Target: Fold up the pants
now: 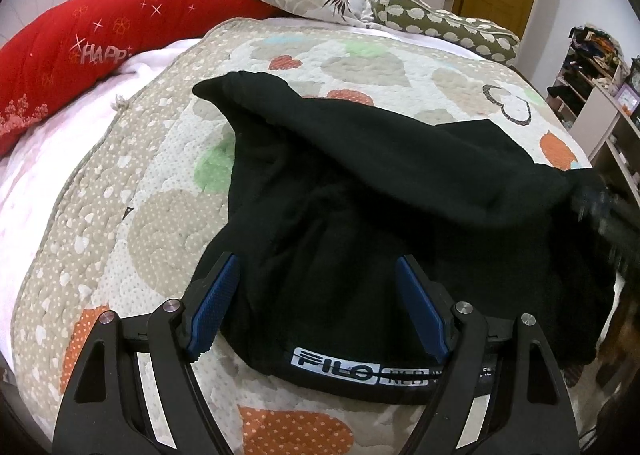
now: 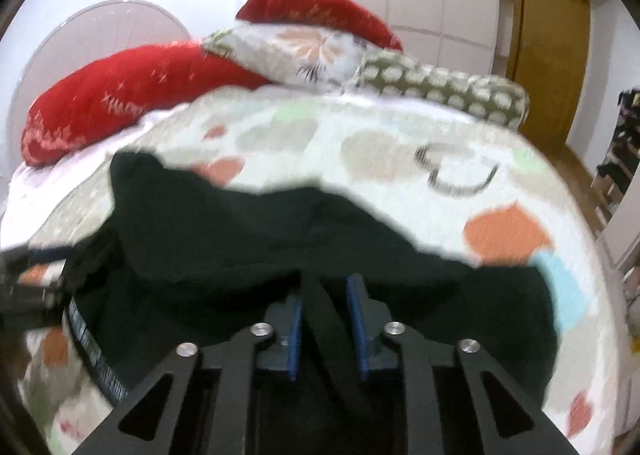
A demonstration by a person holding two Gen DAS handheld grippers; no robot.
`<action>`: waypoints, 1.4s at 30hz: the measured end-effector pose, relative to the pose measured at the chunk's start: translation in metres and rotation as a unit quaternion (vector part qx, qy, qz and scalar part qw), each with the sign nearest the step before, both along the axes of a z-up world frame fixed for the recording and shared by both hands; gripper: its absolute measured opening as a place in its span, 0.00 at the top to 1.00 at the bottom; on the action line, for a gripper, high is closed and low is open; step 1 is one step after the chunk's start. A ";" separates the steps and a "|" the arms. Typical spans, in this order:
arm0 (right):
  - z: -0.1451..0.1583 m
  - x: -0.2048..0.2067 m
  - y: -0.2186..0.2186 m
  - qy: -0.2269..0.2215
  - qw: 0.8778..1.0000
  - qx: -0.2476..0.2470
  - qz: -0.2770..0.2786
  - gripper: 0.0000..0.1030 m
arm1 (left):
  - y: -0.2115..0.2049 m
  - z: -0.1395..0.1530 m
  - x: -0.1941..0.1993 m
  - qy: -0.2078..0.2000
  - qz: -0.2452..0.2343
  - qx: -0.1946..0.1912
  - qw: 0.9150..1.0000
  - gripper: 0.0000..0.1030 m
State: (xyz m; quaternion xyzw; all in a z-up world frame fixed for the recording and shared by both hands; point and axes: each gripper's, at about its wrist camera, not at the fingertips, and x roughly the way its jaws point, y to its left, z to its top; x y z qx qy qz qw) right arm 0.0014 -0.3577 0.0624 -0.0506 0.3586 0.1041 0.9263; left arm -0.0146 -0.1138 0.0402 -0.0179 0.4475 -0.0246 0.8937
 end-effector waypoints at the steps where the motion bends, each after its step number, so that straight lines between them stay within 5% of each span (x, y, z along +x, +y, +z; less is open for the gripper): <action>1: 0.007 0.008 -0.001 -0.008 1.000 0.000 -0.005 0.87 | 0.001 0.000 0.001 0.001 0.001 0.000 1.000 0.22; 11: 0.044 0.134 -0.020 -0.052 0.992 -0.058 -0.098 0.91 | 0.009 -0.004 0.010 0.006 0.007 0.008 1.000 0.22; 15: 0.011 0.177 -0.031 0.051 0.992 -0.036 -0.107 0.90 | 0.013 -0.005 0.010 0.007 0.010 0.005 1.000 0.22; 18: 0.004 0.156 -0.037 0.069 0.994 -0.002 -0.088 0.77 | 0.016 -0.006 0.007 0.009 0.014 0.001 1.000 0.22; 20: 0.007 0.131 -0.044 0.074 0.994 0.008 -0.081 0.50 | 0.021 -0.005 0.002 0.010 0.015 -0.009 1.000 0.22; 25: 0.024 0.030 -0.064 0.054 0.997 0.017 -0.054 0.46 | 0.042 -0.002 -0.016 0.011 0.026 -0.056 0.998 0.22; 29: 0.023 -0.044 -0.092 0.021 0.995 0.035 -0.092 0.18 | 0.062 -0.010 -0.027 0.031 0.050 -0.092 0.994 0.22; 38: -0.030 -0.072 -0.146 0.094 0.969 0.165 -0.155 0.18 | 0.054 -0.013 -0.038 0.035 0.042 -0.149 0.987 0.22; 42: -0.033 -0.068 -0.135 0.097 0.966 0.191 -0.146 0.18 | 0.042 -0.017 -0.029 0.040 0.040 -0.128 0.990 0.22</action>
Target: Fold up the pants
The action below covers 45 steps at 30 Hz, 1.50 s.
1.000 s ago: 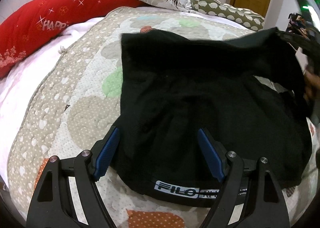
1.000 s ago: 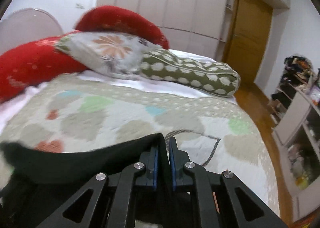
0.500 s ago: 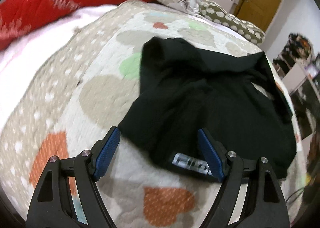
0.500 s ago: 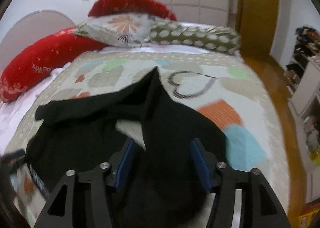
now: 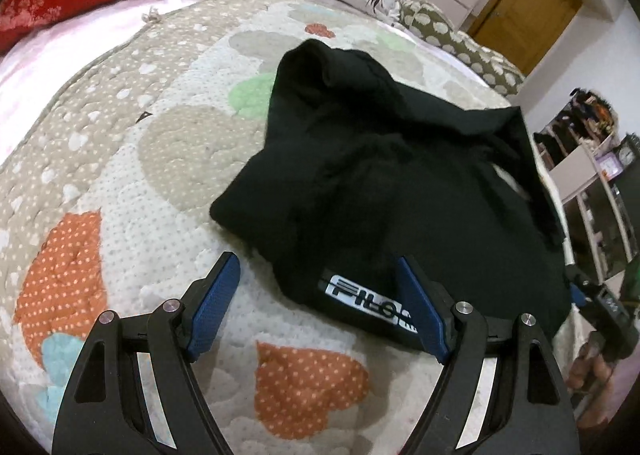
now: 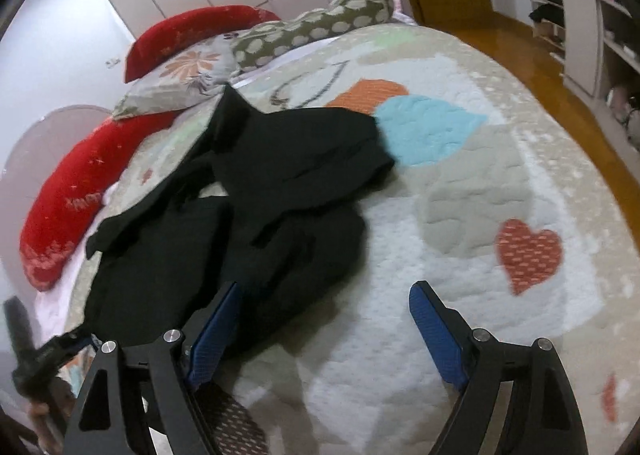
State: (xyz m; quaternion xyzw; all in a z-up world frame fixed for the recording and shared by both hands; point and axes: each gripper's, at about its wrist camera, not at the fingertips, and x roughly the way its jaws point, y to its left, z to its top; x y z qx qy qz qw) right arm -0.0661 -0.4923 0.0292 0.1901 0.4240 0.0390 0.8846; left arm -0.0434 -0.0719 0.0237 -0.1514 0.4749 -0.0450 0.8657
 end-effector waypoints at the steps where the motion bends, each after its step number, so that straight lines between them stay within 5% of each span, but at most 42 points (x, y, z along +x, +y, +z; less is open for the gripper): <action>1: 0.000 0.001 0.003 -0.001 1.000 0.002 0.003 0.18 | -0.002 0.000 0.003 0.000 0.000 0.003 1.000 0.22; 7: -0.006 0.012 0.016 -0.010 1.000 -0.003 0.008 0.18 | -0.003 -0.003 0.019 -0.010 -0.003 -0.032 0.999 0.22; 8: -0.007 0.013 0.016 -0.016 1.000 -0.001 0.004 0.19 | -0.002 -0.003 0.021 -0.015 0.000 -0.045 0.999 0.30; 9: -0.007 0.015 0.015 -0.026 1.000 0.004 -0.004 0.21 | 0.000 -0.004 0.025 -0.017 0.008 -0.054 0.998 0.56; 10: -0.008 0.018 0.014 -0.037 0.999 0.007 -0.010 0.30 | 0.001 -0.007 0.029 -0.009 0.014 -0.056 0.998 0.71; 14: -0.007 0.021 0.007 -0.046 0.999 0.014 -0.024 0.80 | 0.000 -0.005 0.031 -0.012 0.019 -0.059 0.998 0.80; 15: -0.005 0.019 0.004 -0.048 0.998 0.028 -0.024 0.82 | 0.000 0.001 0.027 -0.021 0.013 -0.057 0.998 0.81; 25: 0.064 -0.066 -0.022 -0.109 0.994 -0.008 -0.029 0.83 | 0.054 0.053 -0.019 -0.074 0.023 -0.065 0.995 0.84; 27: 0.062 -0.080 -0.033 -0.091 0.994 -0.036 -0.040 0.82 | 0.063 0.038 -0.025 -0.053 0.031 -0.064 0.996 0.84; 29: 0.046 -0.086 -0.046 -0.049 0.996 -0.052 -0.062 0.56 | 0.061 0.023 -0.028 -0.031 0.031 -0.058 0.997 0.84; 34: 0.028 -0.113 -0.084 -0.003 0.991 -0.039 -0.131 0.52 | 0.055 0.004 -0.042 -0.012 0.037 -0.035 0.999 0.84; 43: -0.010 -0.101 -0.072 0.004 0.997 0.038 -0.069 0.52 | 0.051 0.003 -0.042 -0.007 0.046 -0.026 0.999 0.84; 45: -0.005 -0.097 -0.052 -0.009 0.999 -0.007 -0.032 0.75 | 0.052 0.003 -0.042 -0.004 0.046 -0.029 0.999 0.84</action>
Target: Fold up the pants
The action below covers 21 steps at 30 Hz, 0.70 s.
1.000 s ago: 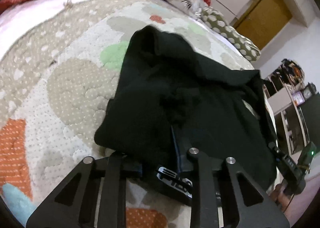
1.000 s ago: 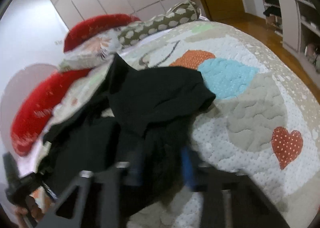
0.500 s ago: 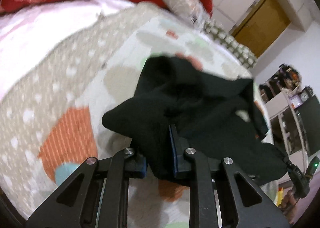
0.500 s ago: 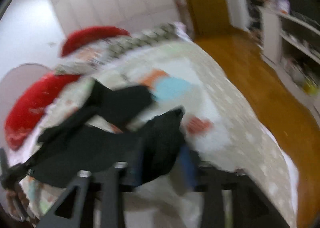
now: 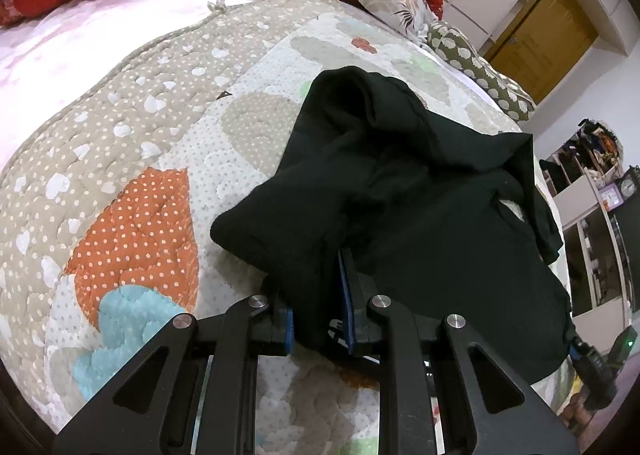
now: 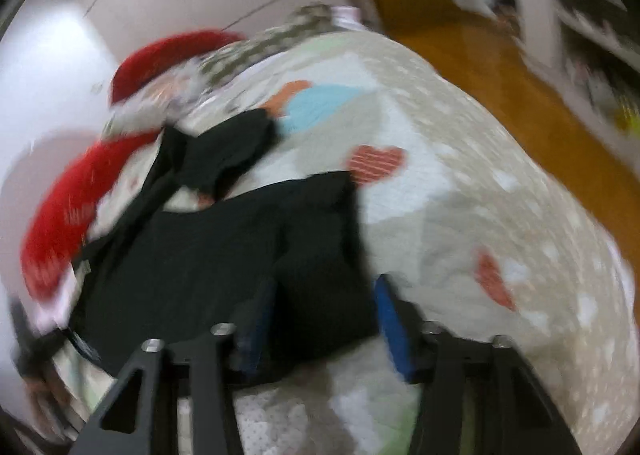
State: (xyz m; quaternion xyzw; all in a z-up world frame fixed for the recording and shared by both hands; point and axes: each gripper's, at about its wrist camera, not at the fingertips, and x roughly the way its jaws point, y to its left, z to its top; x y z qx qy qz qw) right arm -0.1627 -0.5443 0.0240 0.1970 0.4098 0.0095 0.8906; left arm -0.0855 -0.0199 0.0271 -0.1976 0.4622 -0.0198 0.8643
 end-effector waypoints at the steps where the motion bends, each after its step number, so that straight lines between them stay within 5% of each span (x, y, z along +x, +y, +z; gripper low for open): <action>1: 0.003 0.001 0.004 0.000 1.000 -0.002 0.012 0.83 | 0.000 0.001 0.000 0.000 -0.001 0.001 1.000 0.84; 8: -0.003 0.003 0.001 0.042 0.998 -0.046 0.000 0.81 | 0.002 -0.001 -0.004 0.000 0.004 0.005 1.000 0.80; 14: 0.025 0.002 0.005 0.028 0.996 -0.086 -0.017 0.52 | 0.010 0.012 -0.008 0.003 0.024 0.030 0.999 0.70; 16: 0.038 0.005 0.010 0.015 0.994 -0.104 -0.016 0.52 | 0.015 0.022 -0.010 -0.010 0.031 0.031 0.999 0.51; 21: 0.046 0.024 0.036 -0.007 0.998 -0.051 0.033 0.51 | 0.013 0.044 -0.011 -0.039 0.039 0.044 0.998 0.46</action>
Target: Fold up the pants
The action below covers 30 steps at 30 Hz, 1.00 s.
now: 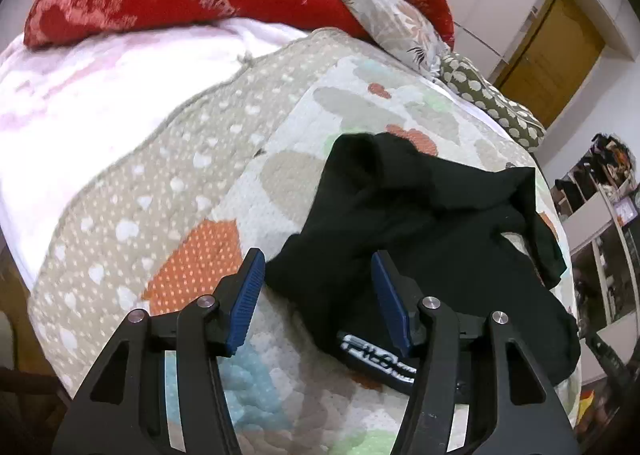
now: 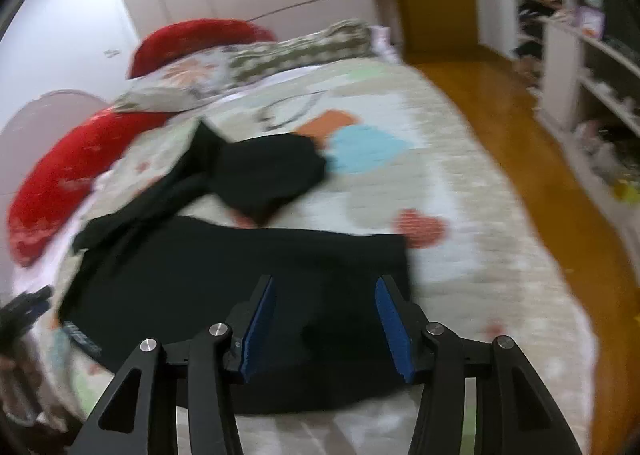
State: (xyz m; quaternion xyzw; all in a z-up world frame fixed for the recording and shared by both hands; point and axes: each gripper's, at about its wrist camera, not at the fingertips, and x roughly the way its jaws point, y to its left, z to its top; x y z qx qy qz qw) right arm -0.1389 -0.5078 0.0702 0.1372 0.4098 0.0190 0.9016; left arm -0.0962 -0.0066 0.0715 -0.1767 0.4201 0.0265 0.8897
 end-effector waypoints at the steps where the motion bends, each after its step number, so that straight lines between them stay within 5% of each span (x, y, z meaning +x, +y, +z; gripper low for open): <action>1: -0.002 0.005 0.007 0.001 1.000 0.010 0.010 0.51 | -0.002 0.003 0.002 -0.003 -0.002 0.000 1.000 0.43; 9: -0.021 0.058 0.077 0.019 0.994 0.064 0.083 0.51 | -0.029 0.003 0.040 0.005 -0.038 -0.019 0.999 0.37; 15: -0.018 0.097 0.106 0.016 0.992 0.070 0.106 0.51 | -0.057 -0.014 0.081 0.034 -0.056 -0.086 0.994 0.37; 22: -0.025 0.113 0.120 0.023 0.990 0.077 0.119 0.51 | -0.072 -0.031 0.118 0.053 -0.032 -0.108 0.992 0.37; 29: -0.030 0.124 0.110 0.027 0.990 0.093 0.100 0.51 | -0.060 -0.036 0.146 0.037 -0.004 -0.172 0.984 0.37; 30: -0.030 0.125 0.110 0.028 0.990 0.097 0.098 0.51 | -0.059 -0.040 0.150 0.042 -0.005 -0.181 0.983 0.54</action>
